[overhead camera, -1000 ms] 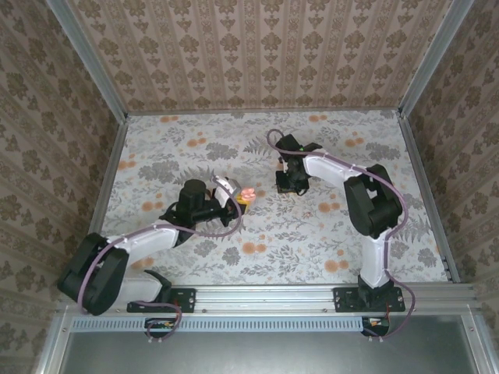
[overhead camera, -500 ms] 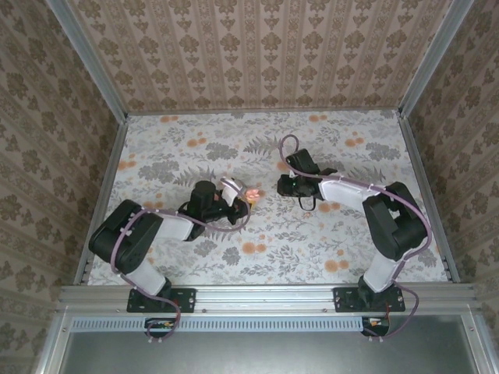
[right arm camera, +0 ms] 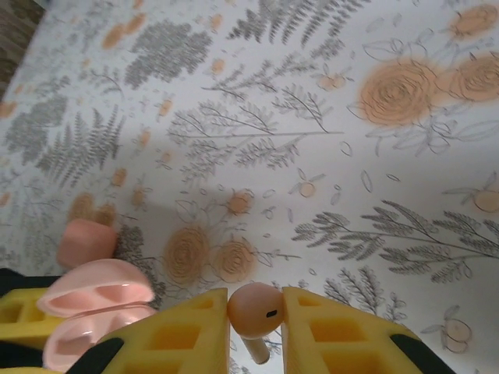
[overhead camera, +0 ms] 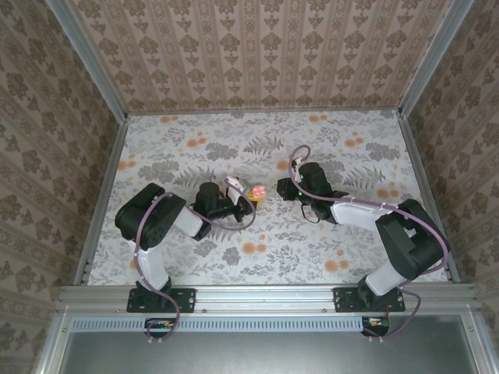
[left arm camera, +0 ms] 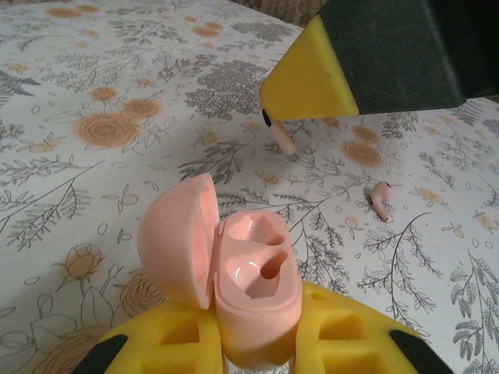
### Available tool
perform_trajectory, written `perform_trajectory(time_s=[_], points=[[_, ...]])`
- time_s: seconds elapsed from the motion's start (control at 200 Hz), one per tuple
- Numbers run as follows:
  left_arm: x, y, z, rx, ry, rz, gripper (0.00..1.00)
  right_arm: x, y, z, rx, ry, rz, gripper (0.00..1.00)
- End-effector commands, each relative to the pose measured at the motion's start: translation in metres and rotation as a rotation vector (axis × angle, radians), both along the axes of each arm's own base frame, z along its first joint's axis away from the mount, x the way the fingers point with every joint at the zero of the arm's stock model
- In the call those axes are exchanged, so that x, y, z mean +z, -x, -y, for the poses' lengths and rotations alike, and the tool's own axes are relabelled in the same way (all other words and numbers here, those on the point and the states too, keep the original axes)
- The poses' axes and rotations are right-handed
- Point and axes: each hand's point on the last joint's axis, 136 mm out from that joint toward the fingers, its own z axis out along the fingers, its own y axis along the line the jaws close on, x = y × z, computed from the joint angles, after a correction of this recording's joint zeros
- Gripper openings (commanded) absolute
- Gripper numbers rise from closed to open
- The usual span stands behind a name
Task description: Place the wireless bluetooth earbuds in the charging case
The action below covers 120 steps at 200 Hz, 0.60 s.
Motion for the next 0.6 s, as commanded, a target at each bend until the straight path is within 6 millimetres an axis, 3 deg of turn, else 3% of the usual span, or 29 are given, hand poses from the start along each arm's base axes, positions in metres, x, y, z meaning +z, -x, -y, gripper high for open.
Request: perform_trajectory(time_s=[0.0, 0.395, 0.595], points=[[0.028, -0.004, 0.01, -0.035, 0.085, 0.08, 0.13, 0.038, -0.001, -0.016, 0.042, -0.098, 0.155, 0.22], [0.035, -0.007, 0.012, -0.021, 0.106, 0.076, 0.12, 0.066, 0.007, -0.044, 0.096, -0.176, 0.3, 0.22], [0.04, -0.01, 0.013, -0.017, 0.126, 0.062, 0.12, 0.067, 0.007, -0.052, 0.111, -0.183, 0.311, 0.22]])
